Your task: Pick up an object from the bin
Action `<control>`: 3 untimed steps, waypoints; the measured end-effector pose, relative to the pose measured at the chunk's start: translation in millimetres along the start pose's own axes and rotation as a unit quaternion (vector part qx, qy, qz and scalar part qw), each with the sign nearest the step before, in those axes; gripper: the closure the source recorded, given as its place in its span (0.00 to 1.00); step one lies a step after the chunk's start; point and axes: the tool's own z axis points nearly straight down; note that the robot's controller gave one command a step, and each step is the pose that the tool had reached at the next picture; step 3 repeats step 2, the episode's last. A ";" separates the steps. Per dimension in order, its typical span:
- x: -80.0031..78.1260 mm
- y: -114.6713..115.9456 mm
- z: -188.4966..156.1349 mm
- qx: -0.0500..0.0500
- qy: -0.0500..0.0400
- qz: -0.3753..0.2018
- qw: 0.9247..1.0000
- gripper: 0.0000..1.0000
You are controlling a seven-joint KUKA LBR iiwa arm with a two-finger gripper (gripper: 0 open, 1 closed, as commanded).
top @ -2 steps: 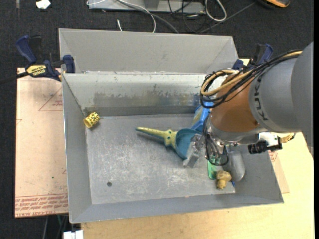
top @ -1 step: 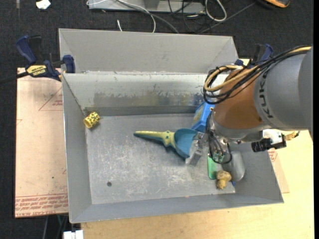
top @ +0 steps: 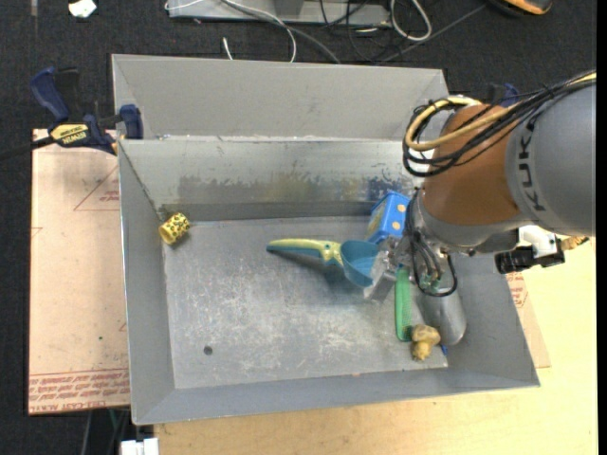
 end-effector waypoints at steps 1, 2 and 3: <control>-0.1 0.4 -28.2 0.000 0.000 0.000 1.000 1.00; -0.2 0.8 -61.1 -0.001 -0.001 -0.001 1.000 1.00; -0.2 0.8 -61.1 -0.001 -0.001 -0.001 1.000 1.00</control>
Offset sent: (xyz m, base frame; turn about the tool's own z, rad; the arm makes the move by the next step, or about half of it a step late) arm 0.0008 0.0002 0.0758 -0.0009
